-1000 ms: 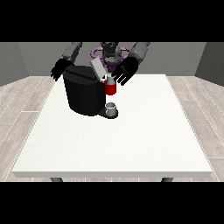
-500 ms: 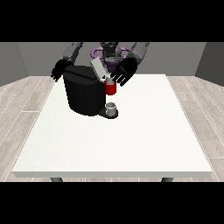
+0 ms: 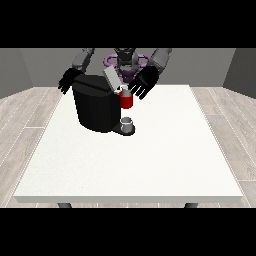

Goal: Insert the coffee pod into the coffee machine and close the lid

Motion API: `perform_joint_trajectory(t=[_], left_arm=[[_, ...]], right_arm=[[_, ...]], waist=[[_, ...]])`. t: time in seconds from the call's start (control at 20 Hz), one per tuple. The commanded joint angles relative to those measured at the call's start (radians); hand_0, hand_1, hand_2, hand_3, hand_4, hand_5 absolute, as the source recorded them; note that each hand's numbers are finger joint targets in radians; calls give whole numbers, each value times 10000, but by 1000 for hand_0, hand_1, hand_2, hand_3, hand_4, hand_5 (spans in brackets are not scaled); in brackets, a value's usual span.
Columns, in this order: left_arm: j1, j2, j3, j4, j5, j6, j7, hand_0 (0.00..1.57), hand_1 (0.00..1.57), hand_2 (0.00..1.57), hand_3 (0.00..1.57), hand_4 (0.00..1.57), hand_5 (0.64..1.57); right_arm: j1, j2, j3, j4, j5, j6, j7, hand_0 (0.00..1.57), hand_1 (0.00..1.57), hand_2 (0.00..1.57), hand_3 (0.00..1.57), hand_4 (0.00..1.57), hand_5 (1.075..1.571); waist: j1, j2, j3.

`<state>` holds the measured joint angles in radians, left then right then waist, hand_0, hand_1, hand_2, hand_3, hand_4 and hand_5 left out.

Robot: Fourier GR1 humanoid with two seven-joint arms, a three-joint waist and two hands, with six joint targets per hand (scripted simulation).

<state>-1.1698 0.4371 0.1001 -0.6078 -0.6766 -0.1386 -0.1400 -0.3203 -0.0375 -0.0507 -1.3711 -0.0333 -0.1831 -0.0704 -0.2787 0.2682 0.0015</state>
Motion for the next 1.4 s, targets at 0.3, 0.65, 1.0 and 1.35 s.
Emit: perform_joint_trajectory(t=[0.3, 0.65, 1.0, 1.35], left_arm=[[457, 72, -484, 30, -517, -168, -683, 567, 567, 810, 640, 235, 1571], [283, 321, -534, 129, -785, -555, -341, 0, 0, 0, 0, 0, 1571], [56, 91, -426, -107, -697, -981, -92, 0, 0, 0, 0, 0, 1571], [676, -245, -403, -435, -794, -580, -10, 0, 0, 0, 0, 0, 1571]], right_arm=[[-68, -191, -294, 55, -333, 291, -214, 0, 0, 0, 0, 463, 1571], [391, -150, -43, 53, -125, 295, -130, 0, 0, 0, 0, 411, 1571], [308, -221, -316, 547, -125, 158, -359, 0, 0, 0, 0, 348, 1571], [876, -171, -331, 704, -173, 245, -718, 0, 0, 0, 0, 416, 1571]], waist=[[161, 156, -11], [-24, -331, -13], [339, -541, -10], [586, -1140, -12]])
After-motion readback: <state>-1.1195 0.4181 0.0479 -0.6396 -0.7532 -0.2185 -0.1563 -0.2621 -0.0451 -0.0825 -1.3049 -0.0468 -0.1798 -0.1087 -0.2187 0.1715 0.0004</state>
